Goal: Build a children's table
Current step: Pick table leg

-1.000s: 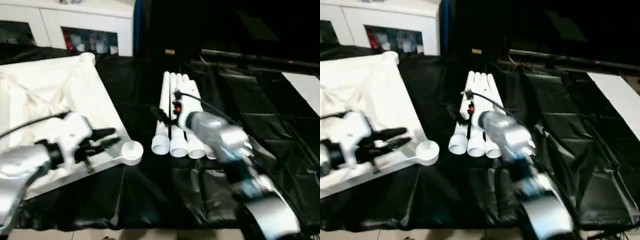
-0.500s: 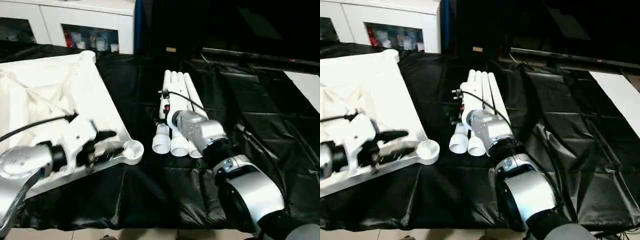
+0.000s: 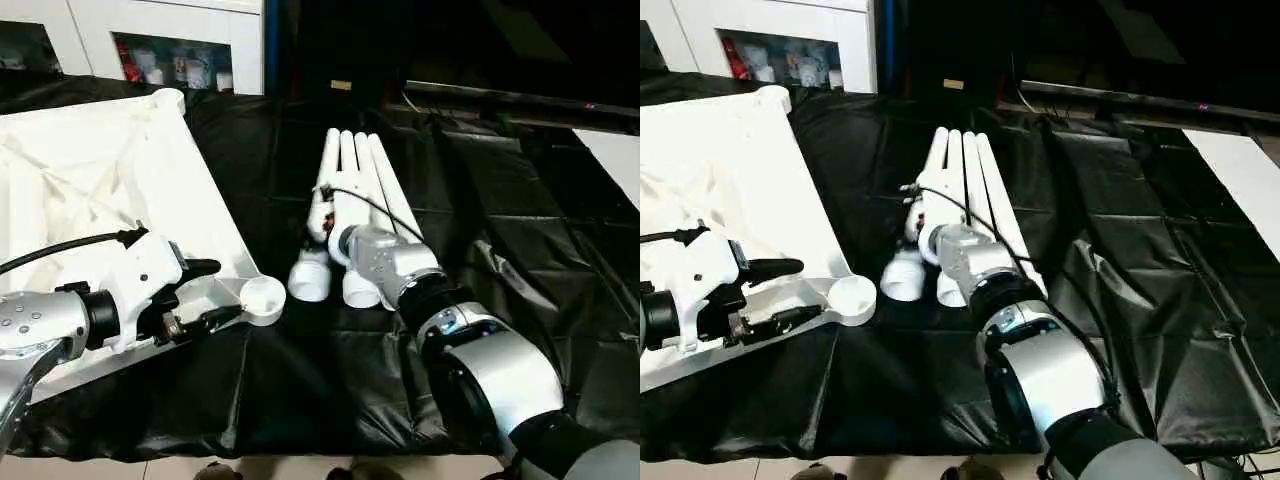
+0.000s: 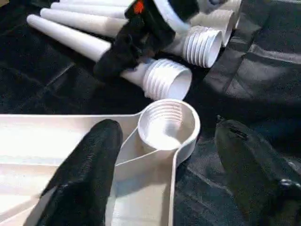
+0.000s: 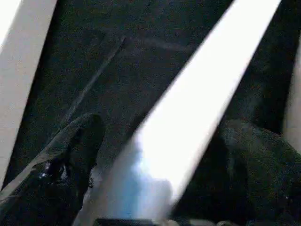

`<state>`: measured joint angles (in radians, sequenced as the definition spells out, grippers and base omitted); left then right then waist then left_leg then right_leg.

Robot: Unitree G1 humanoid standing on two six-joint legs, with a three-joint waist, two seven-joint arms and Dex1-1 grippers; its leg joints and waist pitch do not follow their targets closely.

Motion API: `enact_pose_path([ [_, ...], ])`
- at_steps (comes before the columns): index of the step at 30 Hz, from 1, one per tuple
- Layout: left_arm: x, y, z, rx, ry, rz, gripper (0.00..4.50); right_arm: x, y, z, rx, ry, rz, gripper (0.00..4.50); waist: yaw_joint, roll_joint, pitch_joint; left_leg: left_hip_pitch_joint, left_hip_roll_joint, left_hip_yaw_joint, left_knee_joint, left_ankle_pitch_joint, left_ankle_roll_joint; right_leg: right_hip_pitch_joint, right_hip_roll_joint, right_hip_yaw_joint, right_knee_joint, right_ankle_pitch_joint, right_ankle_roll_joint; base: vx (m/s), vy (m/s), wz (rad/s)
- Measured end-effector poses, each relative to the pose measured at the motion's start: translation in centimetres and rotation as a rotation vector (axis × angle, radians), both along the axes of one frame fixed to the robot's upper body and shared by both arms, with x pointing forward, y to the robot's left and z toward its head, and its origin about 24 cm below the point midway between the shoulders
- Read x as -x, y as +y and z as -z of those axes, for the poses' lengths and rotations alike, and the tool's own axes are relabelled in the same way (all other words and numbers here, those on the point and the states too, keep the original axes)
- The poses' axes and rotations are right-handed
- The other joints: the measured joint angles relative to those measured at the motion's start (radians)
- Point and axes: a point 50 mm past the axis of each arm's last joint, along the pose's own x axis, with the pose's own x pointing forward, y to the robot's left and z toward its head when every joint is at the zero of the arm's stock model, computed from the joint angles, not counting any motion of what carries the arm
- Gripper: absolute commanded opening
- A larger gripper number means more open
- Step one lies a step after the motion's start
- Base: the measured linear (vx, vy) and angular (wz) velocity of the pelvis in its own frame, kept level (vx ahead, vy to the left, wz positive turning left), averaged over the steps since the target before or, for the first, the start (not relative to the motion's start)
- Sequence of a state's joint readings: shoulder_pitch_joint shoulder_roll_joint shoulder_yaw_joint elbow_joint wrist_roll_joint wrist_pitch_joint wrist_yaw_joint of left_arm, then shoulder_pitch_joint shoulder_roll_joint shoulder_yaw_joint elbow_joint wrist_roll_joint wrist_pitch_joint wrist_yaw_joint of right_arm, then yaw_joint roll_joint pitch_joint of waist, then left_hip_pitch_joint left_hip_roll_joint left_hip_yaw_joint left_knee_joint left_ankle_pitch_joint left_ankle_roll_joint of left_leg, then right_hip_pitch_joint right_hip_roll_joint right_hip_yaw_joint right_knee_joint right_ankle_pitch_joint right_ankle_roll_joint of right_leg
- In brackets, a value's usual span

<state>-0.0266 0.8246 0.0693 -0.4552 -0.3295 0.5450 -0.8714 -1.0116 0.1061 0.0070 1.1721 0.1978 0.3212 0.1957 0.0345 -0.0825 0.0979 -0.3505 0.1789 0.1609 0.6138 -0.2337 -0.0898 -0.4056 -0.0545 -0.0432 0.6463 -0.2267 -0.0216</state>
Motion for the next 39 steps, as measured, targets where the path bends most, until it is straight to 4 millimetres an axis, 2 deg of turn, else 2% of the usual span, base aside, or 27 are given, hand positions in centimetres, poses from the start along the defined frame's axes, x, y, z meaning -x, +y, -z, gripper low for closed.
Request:
enact_pose_path([
  [2,0.0,0.0,0.0,0.000,0.002,-0.001,3.98,0.1,-0.1,0.3,0.004,0.029,0.001,4.50,0.001,0.000,0.001,0.000,0.000,0.000,0.000,0.000,0.000,0.000,0.000,0.000,0.000,0.000,0.000,0.000,0.000,0.00],
  [3,0.0,0.0,0.0,0.000,0.000,-0.001,4.08,0.1,-0.1,0.3,0.006,0.038,0.003,4.23,0.000,0.000,0.001,0.000,0.000,0.001,0.000,0.000,0.000,0.000,0.000,0.000,0.000,0.000,0.000,0.000,0.000,0.00],
  [6,-0.2,-0.1,-0.4,-0.003,-0.013,0.002,4.16,0.0,-0.3,0.1,0.014,0.070,0.009,4.16,-0.001,0.000,0.001,0.001,0.001,0.002,0.000,0.000,0.000,0.000,0.000,0.000,0.001,0.000,0.000,0.000,0.000,0.00],
  [7,-0.3,-0.1,-0.5,-0.003,-0.016,0.003,4.36,-0.1,-0.4,0.0,0.016,0.080,0.014,3.97,0.000,0.000,0.001,0.001,0.002,0.002,0.000,0.000,0.000,0.000,0.000,0.000,0.001,0.000,0.000,0.000,0.000,0.00],
  [8,-0.3,-0.1,-0.5,-0.004,-0.020,0.003,4.36,-0.2,-0.7,0.0,0.018,0.092,0.028,3.97,0.001,-0.001,0.000,0.001,0.003,0.004,0.000,0.000,0.000,0.000,0.000,0.000,0.001,0.000,0.000,0.000,0.000,0.00],
  [9,-0.4,-0.1,-0.6,-0.004,-0.022,0.004,4.48,-0.3,-0.9,0.0,0.020,0.096,0.036,3.77,0.001,-0.001,0.000,0.001,0.004,0.006,0.000,0.000,0.000,0.000,0.000,0.000,0.001,0.000,0.000,0.000,0.000,0.00],
  [11,-0.5,-0.3,-0.8,-0.004,-0.032,0.011,4.48,-0.4,-1.5,0.0,0.023,0.098,0.052,3.77,0.002,-0.002,-0.001,0.001,0.005,0.009,0.000,0.001,0.000,0.000,0.000,0.000,0.001,0.000,0.000,0.000,0.000,0.00],
  [13,-0.7,-0.5,-1.1,-0.006,-0.045,0.016,4.50,-0.5,-1.8,-0.1,0.024,0.099,0.058,3.60,0.001,-0.003,-0.001,0.001,0.005,0.009,0.000,0.001,0.000,0.000,0.000,0.000,0.001,0.000,0.000,0.000,0.000,0.00],
  [14,-0.8,-0.6,-1.2,-0.008,-0.052,0.019,4.50,-0.5,-1.8,0.0,0.025,0.100,0.060,3.42,0.000,-0.007,-0.004,0.001,0.006,0.009,0.000,0.001,0.000,0.000,0.000,0.000,0.001,0.000,0.000,0.000,0.000,0.00],
  [19,-1.3,-1.7,-1.3,0.018,-0.083,0.034,4.50,-0.7,-2.3,-0.3,0.030,0.104,0.068,3.16,0.001,-0.012,-0.007,0.001,0.007,0.011,0.000,0.003,-0.002,0.000,0.000,-0.001,0.001,0.000,0.000,0.000,0.000,0.00],
  [27,-2.1,-3.0,-0.2,0.042,-0.099,0.019,4.50,-0.9,-3.3,-0.2,0.021,0.117,0.097,2.42,0.001,-0.017,-0.011,0.002,0.009,0.013,0.000,0.006,-0.001,0.001,0.000,-0.002,0.003,0.000,0.000,0.000,0.000,0.00],
  [31,-2.6,-3.5,0.6,0.062,-0.085,-0.010,4.50,-0.9,-3.5,0.0,-0.016,0.129,0.107,2.12,0.001,-0.019,-0.013,0.001,0.010,0.013,0.000,0.012,0.005,0.001,0.000,-0.002,0.004,0.001,-0.002,0.000,0.000,0.00],
  [39,-4.8,-4.6,0.5,0.149,-0.137,-0.125,4.50,-0.8,-4.4,0.3,-0.173,0.162,0.122,1.84,0.005,-0.021,-0.013,0.001,0.012,0.015,0.000,0.016,0.000,0.001,0.000,-0.003,0.005,0.006,-0.004,0.000,0.000,0.00],
])
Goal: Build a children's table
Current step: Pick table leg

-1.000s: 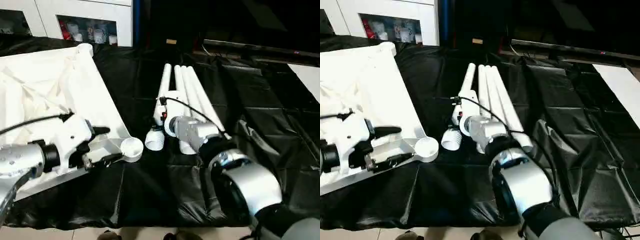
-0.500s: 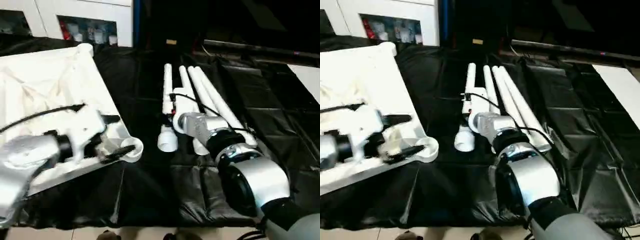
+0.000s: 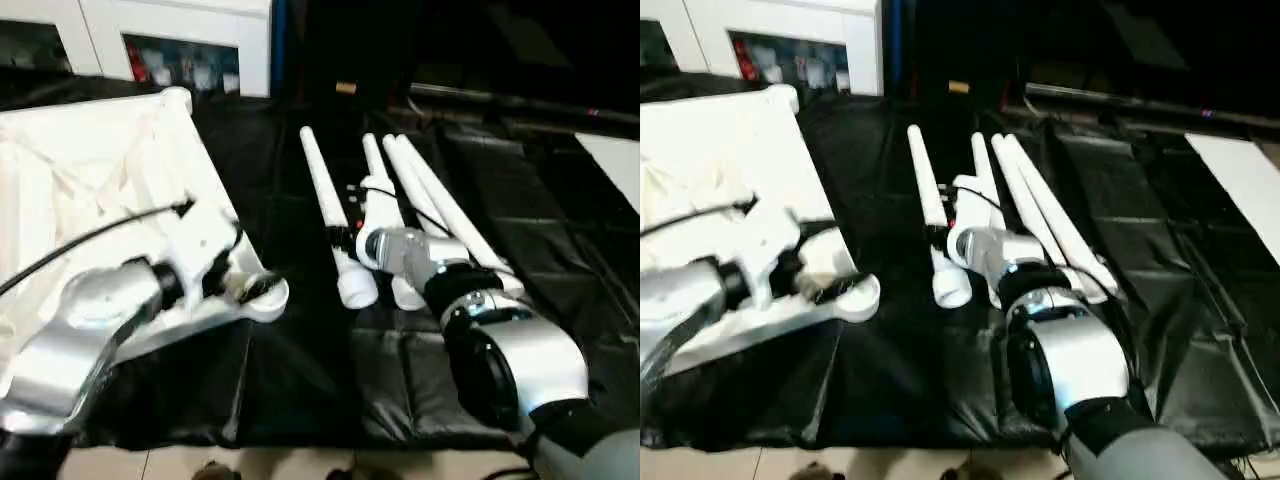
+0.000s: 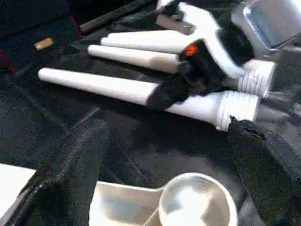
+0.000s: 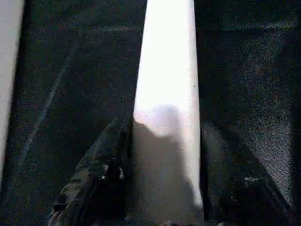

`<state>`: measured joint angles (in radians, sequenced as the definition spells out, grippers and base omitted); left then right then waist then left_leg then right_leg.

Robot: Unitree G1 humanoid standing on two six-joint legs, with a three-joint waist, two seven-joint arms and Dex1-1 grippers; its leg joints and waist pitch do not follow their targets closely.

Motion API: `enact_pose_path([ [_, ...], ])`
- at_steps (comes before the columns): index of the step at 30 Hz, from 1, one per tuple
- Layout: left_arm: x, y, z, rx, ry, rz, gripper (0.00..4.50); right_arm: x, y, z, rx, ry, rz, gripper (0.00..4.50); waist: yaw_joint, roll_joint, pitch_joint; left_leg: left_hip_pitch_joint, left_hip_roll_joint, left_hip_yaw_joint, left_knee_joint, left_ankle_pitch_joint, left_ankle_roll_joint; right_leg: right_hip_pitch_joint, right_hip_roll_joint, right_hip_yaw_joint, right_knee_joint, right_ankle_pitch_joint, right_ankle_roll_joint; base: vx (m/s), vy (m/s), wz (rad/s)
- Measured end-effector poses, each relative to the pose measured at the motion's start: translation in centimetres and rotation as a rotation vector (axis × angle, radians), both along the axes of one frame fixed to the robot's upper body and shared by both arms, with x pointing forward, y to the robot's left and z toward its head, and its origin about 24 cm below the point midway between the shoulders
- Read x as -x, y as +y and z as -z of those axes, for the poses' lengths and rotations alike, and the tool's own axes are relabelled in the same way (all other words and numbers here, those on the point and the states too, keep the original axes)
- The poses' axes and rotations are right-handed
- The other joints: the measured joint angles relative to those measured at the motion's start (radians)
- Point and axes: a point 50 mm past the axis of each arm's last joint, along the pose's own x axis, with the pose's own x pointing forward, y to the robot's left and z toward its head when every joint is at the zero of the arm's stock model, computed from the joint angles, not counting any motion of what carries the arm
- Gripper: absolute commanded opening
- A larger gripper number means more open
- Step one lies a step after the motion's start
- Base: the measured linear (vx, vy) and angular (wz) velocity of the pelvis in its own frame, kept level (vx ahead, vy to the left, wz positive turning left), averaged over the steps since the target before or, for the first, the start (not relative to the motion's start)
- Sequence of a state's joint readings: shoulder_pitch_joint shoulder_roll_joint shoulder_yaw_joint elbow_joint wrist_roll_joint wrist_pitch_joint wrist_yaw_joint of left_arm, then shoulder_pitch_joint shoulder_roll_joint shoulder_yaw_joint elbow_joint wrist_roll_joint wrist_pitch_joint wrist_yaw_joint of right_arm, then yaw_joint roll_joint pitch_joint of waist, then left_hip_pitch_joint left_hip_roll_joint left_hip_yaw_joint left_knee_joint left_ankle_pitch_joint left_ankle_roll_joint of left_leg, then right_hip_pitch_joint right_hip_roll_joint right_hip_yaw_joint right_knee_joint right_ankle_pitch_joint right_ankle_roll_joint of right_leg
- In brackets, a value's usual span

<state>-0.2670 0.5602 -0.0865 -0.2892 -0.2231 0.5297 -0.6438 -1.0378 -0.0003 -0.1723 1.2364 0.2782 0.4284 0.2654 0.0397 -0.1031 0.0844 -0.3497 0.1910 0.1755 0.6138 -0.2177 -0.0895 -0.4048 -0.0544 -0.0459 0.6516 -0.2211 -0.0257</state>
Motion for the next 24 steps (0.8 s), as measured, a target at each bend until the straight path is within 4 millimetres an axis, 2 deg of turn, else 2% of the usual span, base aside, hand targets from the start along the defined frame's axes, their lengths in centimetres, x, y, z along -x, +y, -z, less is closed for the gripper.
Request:
enact_pose_path([
  [2,-2.0,-0.4,-0.3,0.116,-0.003,-0.127,4.50,0.1,-0.9,0.1,-0.097,-0.016,-0.027,1.82,0.011,0.000,0.000,-0.003,0.001,0.002,0.000,0.004,0.002,0.000,0.000,0.000,0.001,0.001,0.000,0.000,0.000,0.00],
  [4,-2.9,-0.2,-0.6,0.153,-0.001,-0.182,4.50,0.1,-0.8,-0.5,-0.152,-0.039,-0.067,1.82,0.008,0.000,0.000,-0.002,0.002,0.003,0.000,0.005,0.002,0.000,0.000,0.000,0.001,0.003,-0.001,0.000,0.000,0.00],
  [6,-4.0,-1.3,-1.3,0.314,0.028,-0.217,4.50,0.4,-2.4,-1.0,-0.244,-0.102,-0.104,1.81,0.020,0.000,0.000,-0.004,0.002,0.002,0.000,0.007,0.004,0.000,0.000,0.000,0.000,0.003,-0.001,0.000,0.000,0.00],
  [9,-4.9,-2.5,-1.7,0.484,0.091,-0.236,4.50,1.4,-3.4,-2.0,-0.366,-0.180,-0.176,1.81,0.023,0.000,0.000,-0.004,0.002,0.003,0.000,0.010,0.010,0.001,0.000,0.000,-0.002,0.005,0.000,0.000,0.000,0.00],
  [13,-5.5,-4.4,-1.6,0.633,0.190,-0.216,4.50,2.8,-4.5,-3.4,-0.473,-0.267,-0.241,1.80,0.023,0.002,0.000,-0.005,0.002,0.002,0.000,0.010,0.012,0.001,0.000,0.000,-0.004,0.007,0.000,0.000,0.000,0.00],
  [14,-5.6,-5.1,-1.7,0.694,0.222,-0.200,4.50,3.5,-5.1,-3.8,-0.504,-0.303,-0.267,1.80,0.029,0.003,0.000,-0.006,0.002,0.002,0.000,0.011,0.013,0.001,0.000,0.000,-0.005,0.007,0.000,0.000,0.000,0.00],
  [20,-5.7,-7.8,-4.1,0.892,0.284,-0.058,4.50,5.2,-4.7,-5.9,-0.562,-0.399,-0.400,1.80,0.030,0.012,-0.002,-0.004,0.002,0.001,0.000,0.010,0.012,0.002,0.000,0.000,-0.005,0.010,0.000,0.000,0.000,0.00],
  [24,-5.4,-8.5,-4.4,0.979,0.340,-0.006,4.50,5.7,-4.6,-6.6,-0.563,-0.430,-0.427,1.80,0.031,0.014,-0.002,-0.005,0.002,0.000,0.000,0.011,0.011,0.002,0.000,-0.001,-0.005,0.012,0.000,0.000,0.000,0.00],
])
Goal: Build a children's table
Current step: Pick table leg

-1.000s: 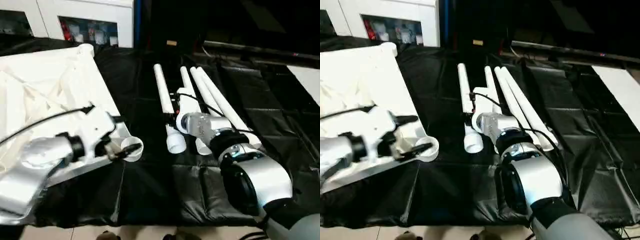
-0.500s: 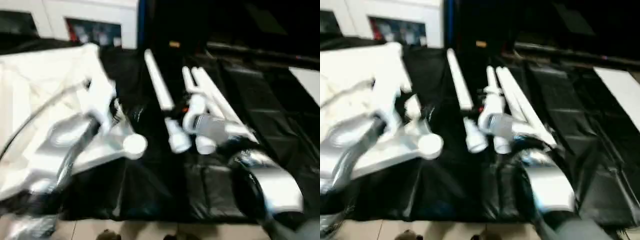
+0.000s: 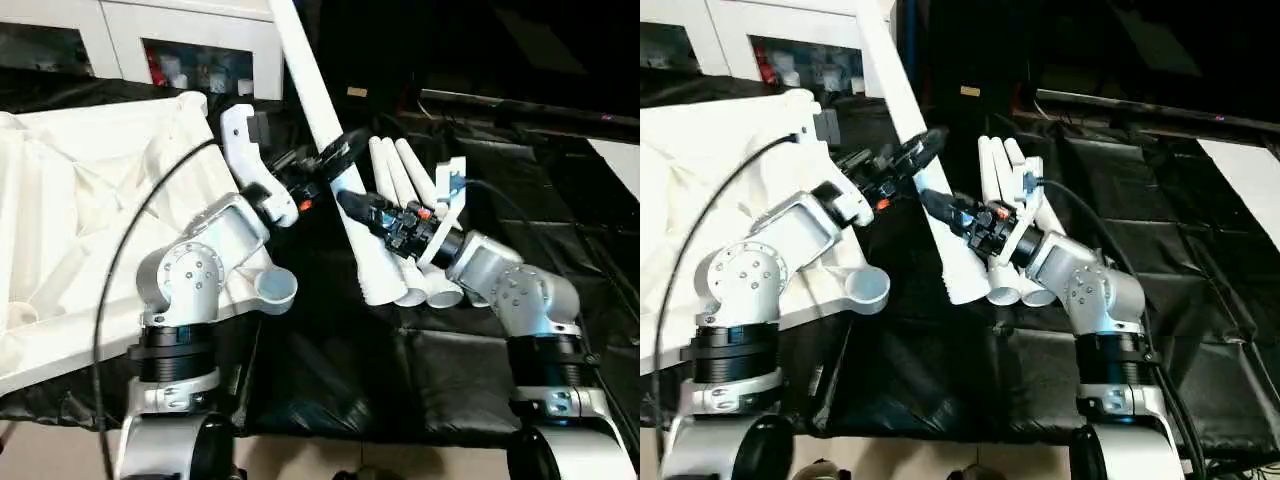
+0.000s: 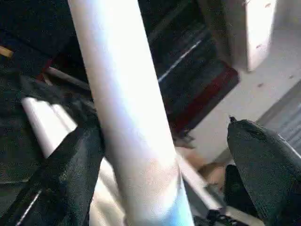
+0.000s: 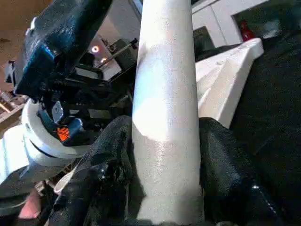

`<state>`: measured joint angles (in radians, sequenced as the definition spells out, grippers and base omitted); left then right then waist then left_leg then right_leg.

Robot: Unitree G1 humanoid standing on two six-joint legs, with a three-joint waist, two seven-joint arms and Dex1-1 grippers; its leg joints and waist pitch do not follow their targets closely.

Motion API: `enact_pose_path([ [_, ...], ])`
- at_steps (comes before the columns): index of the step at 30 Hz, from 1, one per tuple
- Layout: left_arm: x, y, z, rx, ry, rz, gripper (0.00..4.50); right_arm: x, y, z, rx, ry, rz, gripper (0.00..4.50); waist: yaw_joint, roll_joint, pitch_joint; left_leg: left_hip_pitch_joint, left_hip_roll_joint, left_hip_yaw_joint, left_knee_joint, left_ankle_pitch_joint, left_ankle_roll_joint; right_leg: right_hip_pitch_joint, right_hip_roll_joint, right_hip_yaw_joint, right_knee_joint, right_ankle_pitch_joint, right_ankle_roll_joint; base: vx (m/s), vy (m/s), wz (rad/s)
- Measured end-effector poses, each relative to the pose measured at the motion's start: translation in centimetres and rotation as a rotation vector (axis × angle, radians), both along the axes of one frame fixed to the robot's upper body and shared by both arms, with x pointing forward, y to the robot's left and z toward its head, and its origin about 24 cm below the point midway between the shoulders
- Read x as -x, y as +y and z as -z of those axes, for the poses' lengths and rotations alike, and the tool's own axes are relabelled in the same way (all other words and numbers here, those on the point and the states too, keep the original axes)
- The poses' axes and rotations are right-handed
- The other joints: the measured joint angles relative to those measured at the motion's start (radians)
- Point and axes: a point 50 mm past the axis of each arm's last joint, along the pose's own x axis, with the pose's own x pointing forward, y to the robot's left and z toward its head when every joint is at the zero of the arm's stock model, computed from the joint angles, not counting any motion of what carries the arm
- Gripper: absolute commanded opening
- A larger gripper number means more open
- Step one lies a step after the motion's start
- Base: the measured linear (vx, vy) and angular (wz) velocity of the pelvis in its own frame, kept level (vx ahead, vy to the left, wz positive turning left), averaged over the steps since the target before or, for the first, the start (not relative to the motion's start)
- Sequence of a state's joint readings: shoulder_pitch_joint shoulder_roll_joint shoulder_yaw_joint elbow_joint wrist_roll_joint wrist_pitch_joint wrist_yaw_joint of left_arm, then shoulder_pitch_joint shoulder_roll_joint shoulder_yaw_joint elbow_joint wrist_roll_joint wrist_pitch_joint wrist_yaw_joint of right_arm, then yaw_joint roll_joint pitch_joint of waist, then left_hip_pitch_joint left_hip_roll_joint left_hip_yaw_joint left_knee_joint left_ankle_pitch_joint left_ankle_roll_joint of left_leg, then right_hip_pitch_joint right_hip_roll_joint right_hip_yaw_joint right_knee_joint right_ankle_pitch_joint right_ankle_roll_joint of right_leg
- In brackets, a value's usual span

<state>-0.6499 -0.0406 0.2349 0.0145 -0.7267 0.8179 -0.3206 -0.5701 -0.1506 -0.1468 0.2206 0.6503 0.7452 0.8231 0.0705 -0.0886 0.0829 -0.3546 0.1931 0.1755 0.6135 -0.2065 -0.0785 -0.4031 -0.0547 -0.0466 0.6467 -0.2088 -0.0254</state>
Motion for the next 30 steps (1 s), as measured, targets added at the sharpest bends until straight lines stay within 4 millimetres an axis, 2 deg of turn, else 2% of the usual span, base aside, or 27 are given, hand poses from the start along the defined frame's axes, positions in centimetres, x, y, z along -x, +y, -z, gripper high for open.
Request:
enact_pose_path([
  [7,0.3,-0.6,-0.7,0.055,0.019,0.039,4.50,1.1,0.6,-1.2,0.039,-0.051,-0.027,1.80,0.009,0.000,0.000,-0.001,0.000,0.000,0.000,0.000,0.001,0.000,0.000,0.000,-0.001,0.001,0.001,0.000,0.000,0.00],
  [8,0.3,-0.7,-0.7,0.047,0.032,0.030,4.32,1.2,0.8,-1.3,0.055,-0.062,-0.029,1.80,0.010,0.000,0.000,-0.001,0.000,-0.001,0.000,0.000,0.001,0.000,0.000,0.000,-0.001,0.000,0.001,0.000,0.000,0.00],
  [10,0.1,-0.6,-0.5,0.021,0.062,-0.002,4.32,1.4,1.1,-1.3,0.115,-0.083,-0.018,1.80,0.011,0.000,0.000,-0.001,0.000,-0.001,0.000,0.000,0.000,0.000,0.000,0.000,-0.001,0.001,0.001,0.000,0.000,0.00],
  [11,0.0,-0.6,-0.3,-0.002,0.078,-0.028,4.10,1.4,1.3,-1.2,0.154,-0.089,-0.007,1.80,0.011,0.000,0.000,-0.001,0.000,-0.001,0.000,0.001,0.000,0.000,0.000,0.000,-0.001,0.001,0.001,0.000,0.000,0.00],
  [13,-0.3,-0.4,0.0,-0.043,0.102,-0.080,3.96,1.4,1.8,-1.2,0.222,-0.104,0.024,1.80,0.010,0.000,0.000,-0.001,0.000,-0.001,0.000,0.001,0.000,0.000,0.000,0.000,-0.001,0.001,0.001,0.000,0.000,0.00],
  [17,-1.2,-0.2,0.0,-0.125,0.144,-0.258,3.61,1.3,3.2,-1.3,0.347,-0.158,0.116,1.80,0.011,0.000,0.000,-0.002,-0.001,-0.002,0.000,0.001,-0.001,0.000,0.000,0.000,-0.001,0.002,0.003,0.000,0.000,0.00],
  [23,-1.8,-0.2,-0.1,-0.166,0.167,-0.394,3.24,1.1,4.1,-1.2,0.424,-0.190,0.187,1.80,0.013,0.000,0.000,-0.004,-0.001,-0.003,0.000,0.002,-0.003,-0.001,0.000,0.000,-0.003,0.002,0.004,0.000,0.000,0.00],
  [26,-1.9,-0.3,0.0,-0.185,0.171,-0.414,2.87,1.2,4.4,-1.1,0.439,-0.198,0.197,1.80,0.013,0.000,0.000,-0.004,-0.001,-0.003,0.000,0.002,-0.003,-0.001,0.000,0.000,-0.004,0.003,0.006,0.000,0.000,0.00],
  [30,-1.9,-0.2,0.0,-0.187,0.173,-0.430,2.76,1.2,4.6,-1.4,0.452,-0.216,0.208,1.80,0.013,0.000,0.000,-0.005,-0.001,-0.003,0.000,0.002,-0.003,0.000,0.000,0.000,-0.005,0.004,0.006,0.000,0.000,0.00],
])
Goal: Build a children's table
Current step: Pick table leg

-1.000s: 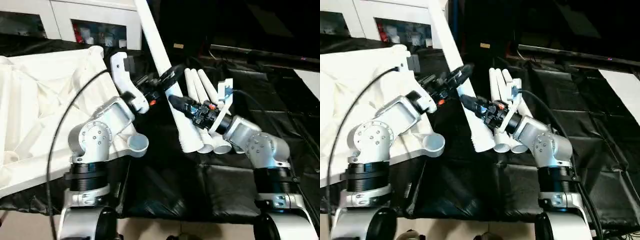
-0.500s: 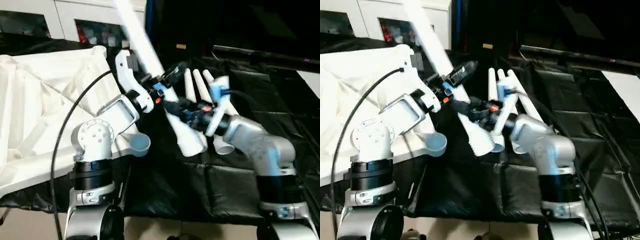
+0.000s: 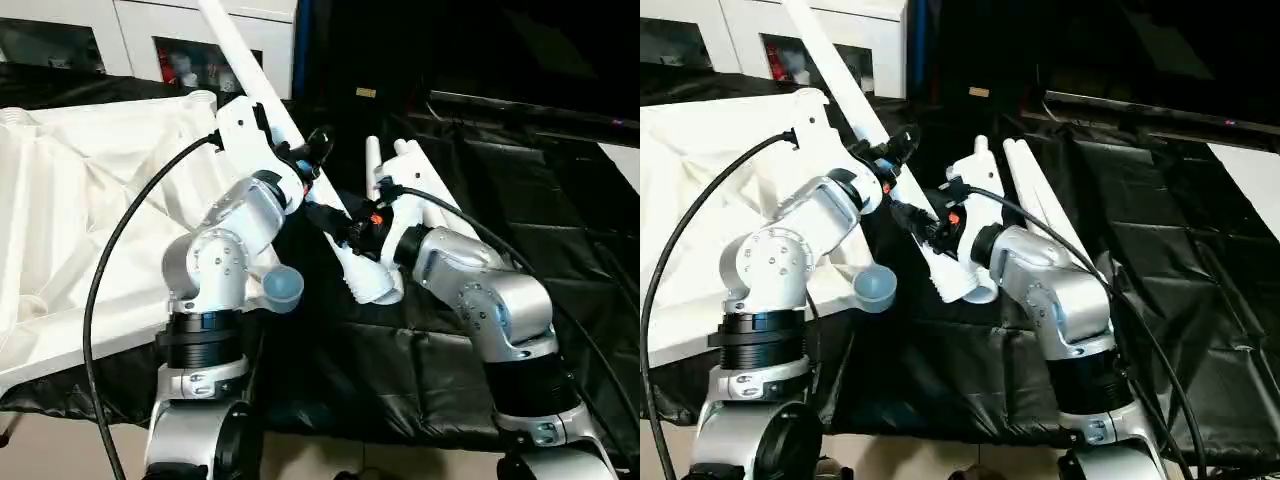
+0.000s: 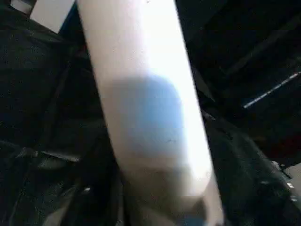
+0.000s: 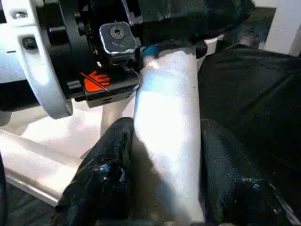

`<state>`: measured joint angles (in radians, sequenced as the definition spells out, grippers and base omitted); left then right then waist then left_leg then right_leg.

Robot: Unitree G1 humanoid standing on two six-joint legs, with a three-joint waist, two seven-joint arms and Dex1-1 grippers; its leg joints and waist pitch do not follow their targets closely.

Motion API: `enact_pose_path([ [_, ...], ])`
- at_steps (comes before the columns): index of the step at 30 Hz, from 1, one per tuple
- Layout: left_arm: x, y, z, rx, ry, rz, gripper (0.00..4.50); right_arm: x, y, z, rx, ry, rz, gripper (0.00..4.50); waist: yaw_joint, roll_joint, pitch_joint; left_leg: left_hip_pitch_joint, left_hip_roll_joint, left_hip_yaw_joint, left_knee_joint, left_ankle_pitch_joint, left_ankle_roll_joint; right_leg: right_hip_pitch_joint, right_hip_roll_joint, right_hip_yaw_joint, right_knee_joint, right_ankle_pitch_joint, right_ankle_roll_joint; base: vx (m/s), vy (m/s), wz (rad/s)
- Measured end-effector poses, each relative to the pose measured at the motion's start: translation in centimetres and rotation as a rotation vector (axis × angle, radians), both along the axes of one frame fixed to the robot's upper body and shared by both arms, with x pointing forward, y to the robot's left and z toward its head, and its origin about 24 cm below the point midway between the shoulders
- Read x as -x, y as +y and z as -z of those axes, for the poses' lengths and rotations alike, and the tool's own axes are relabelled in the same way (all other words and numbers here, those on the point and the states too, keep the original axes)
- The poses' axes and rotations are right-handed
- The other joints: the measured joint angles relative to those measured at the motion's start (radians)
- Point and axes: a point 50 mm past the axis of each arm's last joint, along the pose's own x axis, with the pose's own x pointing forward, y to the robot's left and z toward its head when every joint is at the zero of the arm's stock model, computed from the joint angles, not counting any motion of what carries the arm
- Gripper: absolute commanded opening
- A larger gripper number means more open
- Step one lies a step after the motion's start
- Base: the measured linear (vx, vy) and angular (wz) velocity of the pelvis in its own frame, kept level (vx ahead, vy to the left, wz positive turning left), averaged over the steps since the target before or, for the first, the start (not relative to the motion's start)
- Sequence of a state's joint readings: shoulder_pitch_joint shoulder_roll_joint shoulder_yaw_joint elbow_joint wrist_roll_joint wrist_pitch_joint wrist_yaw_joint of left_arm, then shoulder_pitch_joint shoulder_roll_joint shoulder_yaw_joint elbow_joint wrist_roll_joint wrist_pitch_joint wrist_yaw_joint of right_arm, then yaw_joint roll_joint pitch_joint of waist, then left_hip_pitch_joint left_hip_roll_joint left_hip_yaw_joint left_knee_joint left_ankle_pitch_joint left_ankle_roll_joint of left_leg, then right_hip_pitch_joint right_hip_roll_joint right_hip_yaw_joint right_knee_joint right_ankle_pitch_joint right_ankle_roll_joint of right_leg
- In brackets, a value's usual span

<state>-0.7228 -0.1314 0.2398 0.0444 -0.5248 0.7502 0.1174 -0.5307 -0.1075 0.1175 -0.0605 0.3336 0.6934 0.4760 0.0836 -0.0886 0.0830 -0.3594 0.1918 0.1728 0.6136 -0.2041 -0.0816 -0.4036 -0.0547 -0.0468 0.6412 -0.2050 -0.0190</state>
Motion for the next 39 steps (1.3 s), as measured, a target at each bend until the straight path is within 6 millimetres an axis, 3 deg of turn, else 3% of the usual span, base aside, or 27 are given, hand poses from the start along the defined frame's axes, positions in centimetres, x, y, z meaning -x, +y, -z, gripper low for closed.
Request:
enact_pose_path([
  [3,0.0,0.0,0.0,0.003,0.000,-0.005,2.42,0.0,0.1,0.0,0.005,-0.002,0.000,1.80,0.000,0.000,0.000,0.000,0.000,0.000,0.000,0.000,0.000,0.000,0.000,0.000,0.000,0.000,0.000,0.000,0.000,0.00],
  [5,0.0,-0.1,-0.1,0.011,-0.005,-0.001,2.18,0.0,0.2,0.0,0.006,-0.002,0.005,2.50,0.000,0.000,0.000,0.000,0.000,0.000,0.000,0.000,0.000,0.000,0.000,0.000,0.000,0.000,0.000,0.000,0.000,0.00],
  [7,0.0,-0.1,-0.1,0.019,-0.007,0.008,2.12,0.1,0.3,0.0,0.000,0.001,-0.001,2.52,0.000,0.000,0.000,0.000,0.000,0.000,0.000,0.000,0.000,0.000,0.000,0.000,0.000,0.000,0.000,0.000,0.000,0.00],
  [10,0.1,-0.3,-0.2,0.028,-0.015,0.025,1.87,0.1,0.2,0.0,-0.010,0.005,-0.015,2.92,0.000,0.000,0.000,0.000,0.000,0.000,0.000,0.000,0.000,0.000,0.000,0.000,0.000,0.000,0.000,0.000,0.000,0.00],
  [16,0.1,-0.4,-0.5,0.002,-0.086,0.134,1.80,0.2,-1.7,-0.4,-0.024,0.021,-0.112,3.40,0.003,0.000,0.000,0.000,0.000,0.000,0.000,0.000,0.001,0.000,0.000,0.000,0.000,0.001,0.001,0.000,0.000,0.00],
  [26,1.3,0.7,-2.1,0.042,-0.236,0.580,1.80,1.6,-4.8,-1.0,-0.040,0.118,-0.431,3.42,0.005,0.000,0.000,0.000,0.000,0.000,0.000,0.004,0.008,0.000,0.000,0.000,0.001,0.002,0.000,0.000,0.000,0.00],
  [32,3.0,-1.4,-3.3,0.117,-0.298,0.856,1.80,2.8,-4.0,-0.3,-0.042,0.186,-0.627,3.42,0.006,0.000,0.000,0.001,0.000,0.000,0.000,0.004,0.008,0.001,-0.001,0.000,0.002,0.002,-0.002,0.000,0.000,0.00],
  [36,3.3,-1.7,-4.1,0.132,-0.334,0.929,1.80,3.1,-4.2,-0.2,-0.036,0.204,-0.664,3.42,0.004,0.000,0.000,0.001,0.000,0.000,0.000,0.005,0.007,0.001,-0.001,0.000,0.003,0.003,-0.002,0.000,0.000,0.00],
  [39,3.6,-1.8,-4.3,0.153,-0.352,0.975,1.80,3.2,-4.2,-0.2,-0.040,0.209,-0.685,3.09,0.005,0.000,0.000,0.002,0.000,0.000,0.000,0.005,0.006,0.001,-0.001,0.000,0.004,0.003,-0.002,0.000,0.000,0.00],
])
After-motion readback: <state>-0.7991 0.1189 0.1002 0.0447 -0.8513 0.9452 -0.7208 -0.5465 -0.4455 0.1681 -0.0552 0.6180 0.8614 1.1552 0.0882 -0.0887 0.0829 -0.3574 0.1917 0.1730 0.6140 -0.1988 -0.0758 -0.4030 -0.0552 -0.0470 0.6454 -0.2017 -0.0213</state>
